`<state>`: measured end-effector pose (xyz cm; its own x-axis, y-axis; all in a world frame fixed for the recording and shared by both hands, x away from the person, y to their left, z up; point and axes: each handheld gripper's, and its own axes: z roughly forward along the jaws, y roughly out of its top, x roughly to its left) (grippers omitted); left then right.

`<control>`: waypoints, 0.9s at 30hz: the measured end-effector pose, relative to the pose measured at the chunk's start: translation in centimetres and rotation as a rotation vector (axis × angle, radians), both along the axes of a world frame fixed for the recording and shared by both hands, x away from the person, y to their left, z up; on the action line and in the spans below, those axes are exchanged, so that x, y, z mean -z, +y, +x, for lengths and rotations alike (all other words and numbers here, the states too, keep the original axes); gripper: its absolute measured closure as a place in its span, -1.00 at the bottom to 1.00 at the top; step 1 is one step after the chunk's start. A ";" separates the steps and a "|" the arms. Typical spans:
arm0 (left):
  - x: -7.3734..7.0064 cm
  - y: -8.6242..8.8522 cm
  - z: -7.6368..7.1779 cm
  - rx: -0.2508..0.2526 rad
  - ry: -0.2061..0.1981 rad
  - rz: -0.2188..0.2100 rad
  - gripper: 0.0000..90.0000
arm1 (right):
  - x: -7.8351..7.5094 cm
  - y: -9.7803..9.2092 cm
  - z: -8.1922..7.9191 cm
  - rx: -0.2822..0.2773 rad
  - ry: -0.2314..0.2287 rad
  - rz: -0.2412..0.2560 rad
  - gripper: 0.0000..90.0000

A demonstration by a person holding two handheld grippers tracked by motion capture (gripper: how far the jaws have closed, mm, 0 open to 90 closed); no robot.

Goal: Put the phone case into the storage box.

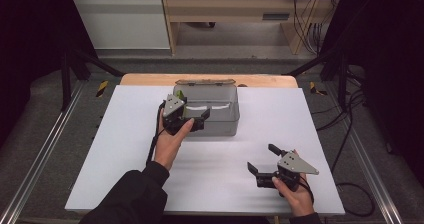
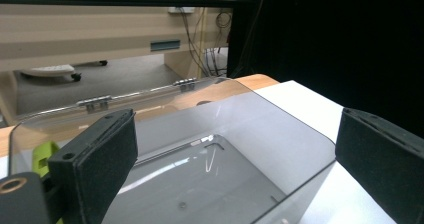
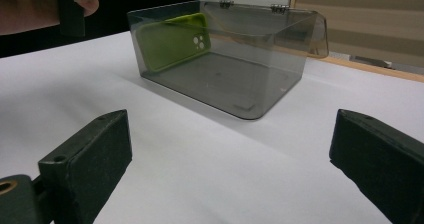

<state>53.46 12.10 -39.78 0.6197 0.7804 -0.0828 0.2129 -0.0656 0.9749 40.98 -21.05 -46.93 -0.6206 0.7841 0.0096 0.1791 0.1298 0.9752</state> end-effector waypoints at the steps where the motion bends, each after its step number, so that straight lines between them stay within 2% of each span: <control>1: 0.0 0.0 0.0 0.000 0.000 0.000 -0.93 | 0.0 0.0 0.0 0.001 0.000 0.001 -0.92; 10: 0.9 0.0 -1.2 0.032 -0.023 -0.006 -0.92 | 0.0 0.0 0.0 0.000 -0.002 0.001 -0.92; 15: 0.4 0.6 -1.8 0.024 -0.032 -0.035 -0.92 | 0.0 -0.1 -0.1 0.003 0.000 0.006 -0.92; 18: 0.0 1.0 -2.1 0.022 -0.048 -0.032 -0.92 | 0.0 -0.1 0.0 0.002 -0.002 0.006 -0.92; 27: -0.6 1.9 -2.7 0.026 -0.054 -0.015 -0.95 | -0.1 -0.1 0.0 0.001 -0.002 0.005 -0.92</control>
